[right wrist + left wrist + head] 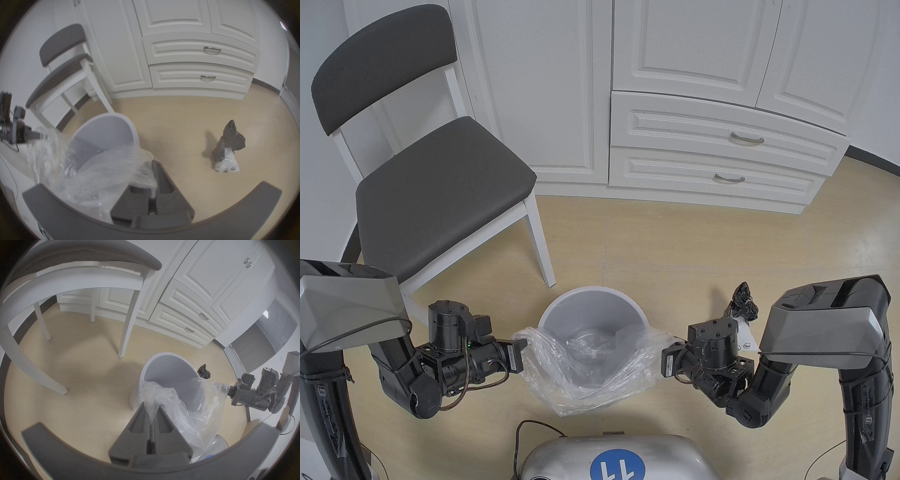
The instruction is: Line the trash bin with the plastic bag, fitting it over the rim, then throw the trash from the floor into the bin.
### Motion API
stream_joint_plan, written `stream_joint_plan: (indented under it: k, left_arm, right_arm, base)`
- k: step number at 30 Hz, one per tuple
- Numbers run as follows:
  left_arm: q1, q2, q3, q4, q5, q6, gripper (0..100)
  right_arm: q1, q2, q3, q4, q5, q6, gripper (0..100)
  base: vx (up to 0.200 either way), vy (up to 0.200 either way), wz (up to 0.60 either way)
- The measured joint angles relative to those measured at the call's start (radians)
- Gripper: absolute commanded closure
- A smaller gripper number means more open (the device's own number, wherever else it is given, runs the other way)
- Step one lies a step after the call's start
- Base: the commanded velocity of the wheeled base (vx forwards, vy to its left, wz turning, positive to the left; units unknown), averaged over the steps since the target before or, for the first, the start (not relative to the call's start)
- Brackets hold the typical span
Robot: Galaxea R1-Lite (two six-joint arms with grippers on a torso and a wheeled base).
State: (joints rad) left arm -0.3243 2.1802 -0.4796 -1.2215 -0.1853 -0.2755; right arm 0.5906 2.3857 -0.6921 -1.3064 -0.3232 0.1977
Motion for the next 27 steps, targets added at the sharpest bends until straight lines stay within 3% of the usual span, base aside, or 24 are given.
stream_joint_plan:
  k: [8, 20, 27]
  left_arm:
    - [0.009, -0.03, 0.002, 0.069, 0.001, 0.036, 100]
    - [0.017, -0.121, 0.008, 0.298, 0.001, 0.106, 100]
    - [0.016, -0.207, 0.014, 0.456, -0.002, 0.16, 100]
  right_arm:
    - [-0.037, -0.029, 0.114, -0.012, 0.002, -0.139, 100]
    - [-0.061, -0.081, 0.217, -0.013, 0.007, -0.232, 100]
    - [-0.069, -0.116, 0.278, -0.008, 0.064, -0.266, 100]
  base:
    - [0.0, 0.0, 0.0]
    - [0.0, 0.0, 0.0]
    - [0.0, 0.0, 0.0]
